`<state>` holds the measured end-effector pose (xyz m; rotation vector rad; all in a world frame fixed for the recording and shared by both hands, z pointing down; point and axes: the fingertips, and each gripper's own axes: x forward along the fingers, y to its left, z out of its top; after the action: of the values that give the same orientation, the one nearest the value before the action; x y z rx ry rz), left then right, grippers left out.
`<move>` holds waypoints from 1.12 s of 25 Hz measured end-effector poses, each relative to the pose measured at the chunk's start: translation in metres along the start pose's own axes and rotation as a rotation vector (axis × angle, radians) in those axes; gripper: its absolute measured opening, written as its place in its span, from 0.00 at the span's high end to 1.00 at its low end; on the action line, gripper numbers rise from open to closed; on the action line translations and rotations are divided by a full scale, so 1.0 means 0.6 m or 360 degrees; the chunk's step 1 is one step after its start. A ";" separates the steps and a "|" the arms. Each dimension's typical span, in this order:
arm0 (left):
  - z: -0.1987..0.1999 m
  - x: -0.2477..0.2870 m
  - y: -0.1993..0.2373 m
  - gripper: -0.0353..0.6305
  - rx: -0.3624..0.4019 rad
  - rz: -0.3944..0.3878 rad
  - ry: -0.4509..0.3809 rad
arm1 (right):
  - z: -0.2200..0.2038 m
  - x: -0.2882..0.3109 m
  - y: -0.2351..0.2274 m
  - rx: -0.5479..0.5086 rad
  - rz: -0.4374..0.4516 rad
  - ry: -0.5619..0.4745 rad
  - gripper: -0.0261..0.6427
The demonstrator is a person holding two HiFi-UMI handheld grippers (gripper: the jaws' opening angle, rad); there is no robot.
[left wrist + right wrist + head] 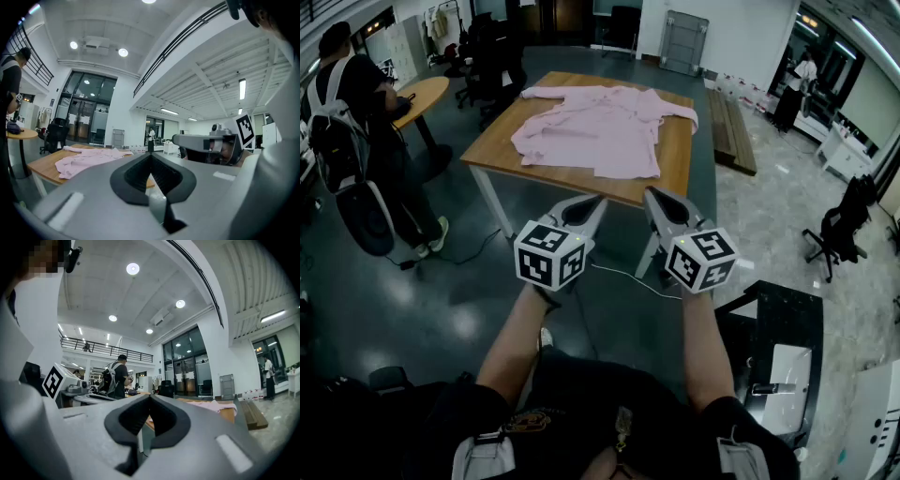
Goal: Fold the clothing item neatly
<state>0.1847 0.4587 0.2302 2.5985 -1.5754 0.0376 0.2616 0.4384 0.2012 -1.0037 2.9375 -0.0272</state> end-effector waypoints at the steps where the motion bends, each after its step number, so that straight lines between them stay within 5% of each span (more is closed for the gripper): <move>1: 0.001 0.002 -0.001 0.94 -0.0001 0.0001 -0.0002 | 0.001 0.000 -0.002 -0.0001 0.0001 -0.0002 0.96; 18: -0.008 0.018 0.038 0.94 -0.0039 0.0009 -0.0004 | -0.014 0.040 -0.007 0.0026 0.0027 0.0017 0.96; 28: -0.050 0.034 0.159 0.94 -0.0109 0.0002 0.0070 | -0.067 0.149 -0.008 0.0084 -0.0006 0.0110 0.96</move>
<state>0.1107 0.4001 0.2684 2.5270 -1.5360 0.0402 0.1922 0.3800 0.2387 -1.0214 2.9792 -0.1413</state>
